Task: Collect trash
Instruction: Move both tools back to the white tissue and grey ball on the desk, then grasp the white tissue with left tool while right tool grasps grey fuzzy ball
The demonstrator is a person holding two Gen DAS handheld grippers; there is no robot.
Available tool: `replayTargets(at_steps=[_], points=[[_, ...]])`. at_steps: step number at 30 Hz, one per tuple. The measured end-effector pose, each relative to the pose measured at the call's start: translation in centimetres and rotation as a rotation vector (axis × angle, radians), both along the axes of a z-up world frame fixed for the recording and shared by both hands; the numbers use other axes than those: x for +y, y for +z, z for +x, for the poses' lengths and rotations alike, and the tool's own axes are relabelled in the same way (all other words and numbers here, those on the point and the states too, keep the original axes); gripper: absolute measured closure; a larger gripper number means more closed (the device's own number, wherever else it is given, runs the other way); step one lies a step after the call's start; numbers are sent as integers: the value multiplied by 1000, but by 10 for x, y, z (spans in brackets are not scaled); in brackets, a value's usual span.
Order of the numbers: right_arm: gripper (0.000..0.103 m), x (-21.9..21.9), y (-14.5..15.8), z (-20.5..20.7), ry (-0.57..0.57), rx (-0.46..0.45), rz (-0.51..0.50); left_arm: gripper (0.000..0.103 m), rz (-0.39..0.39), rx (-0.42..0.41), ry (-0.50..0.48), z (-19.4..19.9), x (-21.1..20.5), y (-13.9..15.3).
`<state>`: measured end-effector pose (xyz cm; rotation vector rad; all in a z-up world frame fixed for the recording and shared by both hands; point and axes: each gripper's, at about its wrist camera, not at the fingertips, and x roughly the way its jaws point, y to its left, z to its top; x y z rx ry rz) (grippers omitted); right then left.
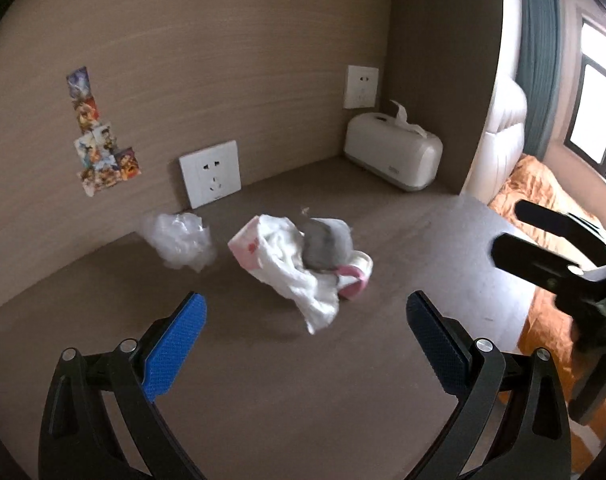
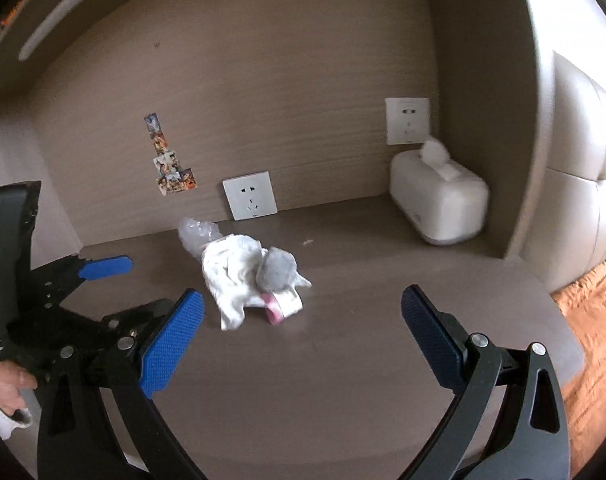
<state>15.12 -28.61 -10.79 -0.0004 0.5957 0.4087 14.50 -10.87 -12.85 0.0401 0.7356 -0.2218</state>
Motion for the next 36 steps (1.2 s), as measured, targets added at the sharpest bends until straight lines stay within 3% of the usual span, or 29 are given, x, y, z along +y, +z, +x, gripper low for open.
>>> replayTargets(at_steps=[7,10,13,17,21,23,24,25,27,32,36], points=[[4,15,-26,55,-31,67,22,10,-12,-5,-129,40,4,-17],[6,24,-36,73,-21,90,10,23,-32,41,-178,60,5,-30],[12,31,-43,87,-10,118,2,29,-46,79,-219,75,4,-42],[29,38,-54,101,11,160,3,32,-63,83,-260,81,6,-47],[38,45,-64,111,33,200,4,51,-76,94,-294,87,7,-53],[38,47,-68,114,34,210,-1,54,-75,104,-307,90,7,-57],[43,49,-70,115,38,221,-2,65,-77,116,-315,92,7,-60],[49,50,-72,116,43,229,0,82,-68,126,-315,94,6,-64],[87,53,-77,118,60,255,4,94,-40,158,-309,99,4,-71],[93,62,-79,115,76,256,-19,97,-11,166,-292,100,1,-75],[93,58,-62,104,61,224,12,97,-7,141,-276,95,4,-60]])
